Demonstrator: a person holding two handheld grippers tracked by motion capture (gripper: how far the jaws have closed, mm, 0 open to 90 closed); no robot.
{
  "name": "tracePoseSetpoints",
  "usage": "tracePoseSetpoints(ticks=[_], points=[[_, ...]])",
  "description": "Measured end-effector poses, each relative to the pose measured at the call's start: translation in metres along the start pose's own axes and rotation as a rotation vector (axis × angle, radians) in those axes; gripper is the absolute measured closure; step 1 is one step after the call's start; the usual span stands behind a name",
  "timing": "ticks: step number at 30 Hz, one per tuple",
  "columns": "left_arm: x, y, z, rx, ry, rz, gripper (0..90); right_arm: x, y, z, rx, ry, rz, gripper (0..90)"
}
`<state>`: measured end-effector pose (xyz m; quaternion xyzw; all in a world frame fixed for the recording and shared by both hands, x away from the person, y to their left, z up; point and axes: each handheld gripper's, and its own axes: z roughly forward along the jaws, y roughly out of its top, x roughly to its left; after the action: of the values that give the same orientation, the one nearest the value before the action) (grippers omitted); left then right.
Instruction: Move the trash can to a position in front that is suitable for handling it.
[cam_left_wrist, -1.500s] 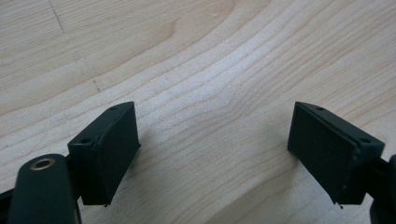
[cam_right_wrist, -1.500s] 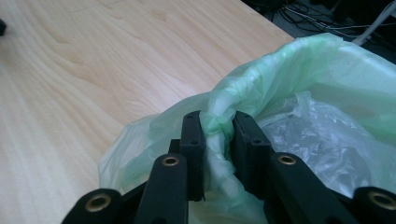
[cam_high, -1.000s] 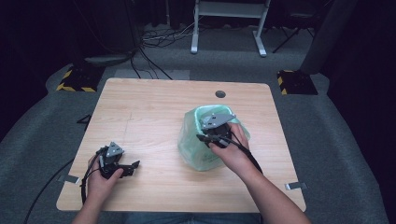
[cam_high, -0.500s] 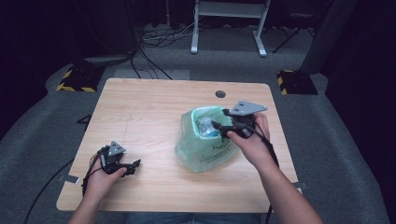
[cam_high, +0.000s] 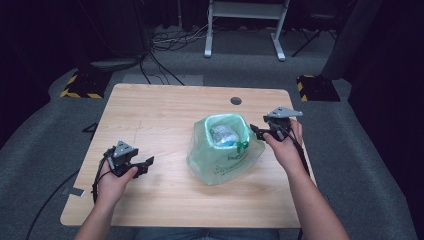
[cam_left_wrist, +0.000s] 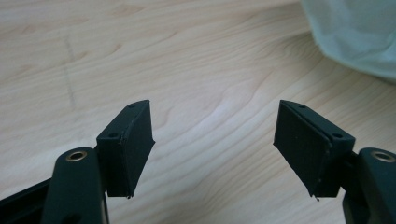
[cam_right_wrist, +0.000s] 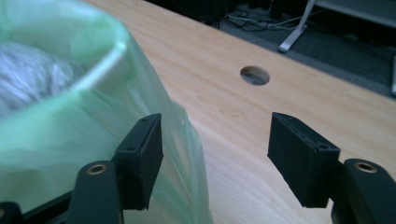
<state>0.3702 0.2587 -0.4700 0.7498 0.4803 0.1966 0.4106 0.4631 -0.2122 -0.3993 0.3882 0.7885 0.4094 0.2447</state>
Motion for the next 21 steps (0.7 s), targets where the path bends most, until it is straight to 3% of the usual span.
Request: tracePoseSetpoints(ticks=[4,8,9,13,16,21], points=[[-0.01,0.01,0.009,-0.014,0.001,0.034,28.2,0.002,-0.01,0.012,0.017,0.079,0.032,37.4],[-0.018,0.02,0.016,-0.026,0.005,0.042,28.5,0.016,-0.011,0.01,-0.012,0.124,-0.026,44.0],[-0.02,0.022,0.018,-0.026,0.002,0.048,28.7,0.022,-0.012,0.01,-0.006,0.122,-0.052,42.6],[-0.028,0.032,0.025,-0.047,-0.012,0.049,28.9,0.039,-0.014,0.009,0.007,0.162,-0.083,39.7],[-0.035,0.042,0.039,-0.041,-0.025,0.078,29.4,0.049,-0.014,0.01,-0.003,0.196,-0.099,38.3],[-0.049,0.056,0.062,-0.032,-0.039,0.099,30.5,0.044,-0.015,0.018,0.018,0.12,-0.064,35.9]])
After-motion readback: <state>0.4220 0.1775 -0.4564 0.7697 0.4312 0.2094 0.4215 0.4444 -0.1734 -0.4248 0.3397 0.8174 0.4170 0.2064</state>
